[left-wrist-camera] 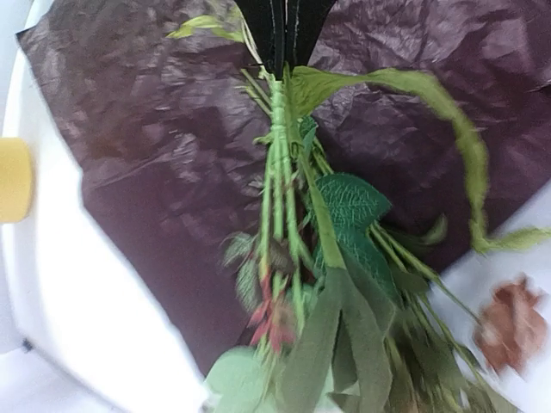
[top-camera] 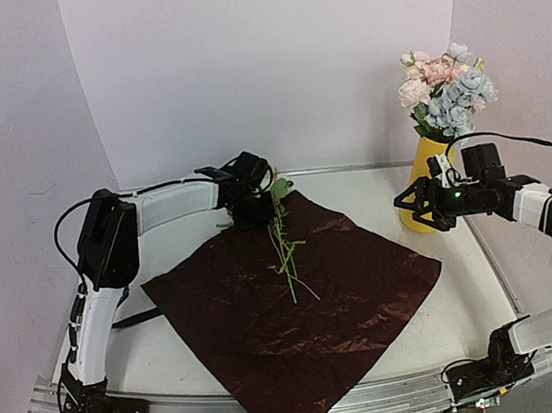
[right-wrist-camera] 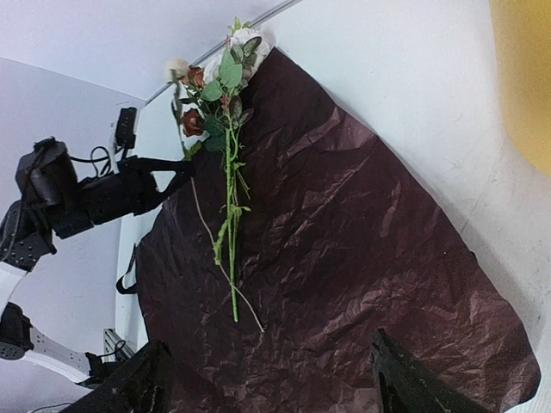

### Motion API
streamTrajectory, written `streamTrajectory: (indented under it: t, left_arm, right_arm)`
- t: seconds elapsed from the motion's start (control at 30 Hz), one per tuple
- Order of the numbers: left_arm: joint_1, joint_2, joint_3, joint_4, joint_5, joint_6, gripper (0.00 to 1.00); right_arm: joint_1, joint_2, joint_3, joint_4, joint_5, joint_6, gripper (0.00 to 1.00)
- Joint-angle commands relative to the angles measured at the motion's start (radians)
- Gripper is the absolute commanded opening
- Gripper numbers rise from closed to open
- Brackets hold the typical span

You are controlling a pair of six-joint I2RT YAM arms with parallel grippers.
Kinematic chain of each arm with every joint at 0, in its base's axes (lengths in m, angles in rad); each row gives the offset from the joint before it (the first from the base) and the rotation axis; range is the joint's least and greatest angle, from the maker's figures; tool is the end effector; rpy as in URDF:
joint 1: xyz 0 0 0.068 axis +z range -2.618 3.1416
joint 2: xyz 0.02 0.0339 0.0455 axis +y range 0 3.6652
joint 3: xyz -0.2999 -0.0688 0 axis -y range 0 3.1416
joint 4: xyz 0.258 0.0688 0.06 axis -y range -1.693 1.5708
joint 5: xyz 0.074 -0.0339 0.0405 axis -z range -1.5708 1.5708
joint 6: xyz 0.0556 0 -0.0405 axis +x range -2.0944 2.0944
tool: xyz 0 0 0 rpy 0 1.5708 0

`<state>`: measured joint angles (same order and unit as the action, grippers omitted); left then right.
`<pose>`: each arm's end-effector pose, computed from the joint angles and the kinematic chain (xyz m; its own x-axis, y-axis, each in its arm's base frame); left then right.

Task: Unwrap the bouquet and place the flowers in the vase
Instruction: Pick up the fake flower from the wrapping paper.

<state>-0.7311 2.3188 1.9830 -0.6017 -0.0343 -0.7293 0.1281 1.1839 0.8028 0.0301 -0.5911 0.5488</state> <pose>0.4212 -0.3752 0.2005 -0.8820 -0.1035 -0.4597 0.0864 0.9235 -0.3737 0.2752 0.0667 0.3096 -0.6170 0.3573 -0.7012 -0.3554 0.6685 0.6533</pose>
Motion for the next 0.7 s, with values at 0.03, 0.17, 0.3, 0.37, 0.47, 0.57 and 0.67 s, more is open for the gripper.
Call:
streamTrajectory:
  t: [0.03,0.17,0.3,0.37,0.47,0.57,0.67]
  left_arm:
    - [0.004,-0.176,-0.04,0.011,-0.088,0.047,0.0]
    - [0.002,-0.243,-0.052,0.011,-0.113,0.068,0.0]
    - [-0.003,-0.313,-0.048,0.015,-0.116,0.116,0.0]
    - [-0.004,-0.345,-0.037,0.022,-0.101,0.154,0.0]
    - [-0.004,-0.405,-0.05,0.081,-0.044,0.235,0.0]
    - [-0.004,-0.467,-0.082,0.171,0.08,0.295,0.0]
    - [-0.005,-0.492,-0.084,0.204,0.169,0.314,0.0]
  right_arm:
    - [0.007,0.002,0.033,0.008,-0.032,-0.005,0.8]
    - [0.008,0.001,0.031,0.023,-0.044,0.005,0.8]
    - [0.013,0.0,0.033,0.042,-0.06,0.013,0.8]
    - [0.016,0.002,0.043,0.055,-0.081,0.014,0.8]
    - [0.021,0.011,0.075,0.072,-0.126,0.017,0.8]
    - [0.034,0.02,0.115,0.094,-0.174,0.026,0.79]
    - [0.055,0.028,0.163,0.121,-0.216,0.044,0.78]
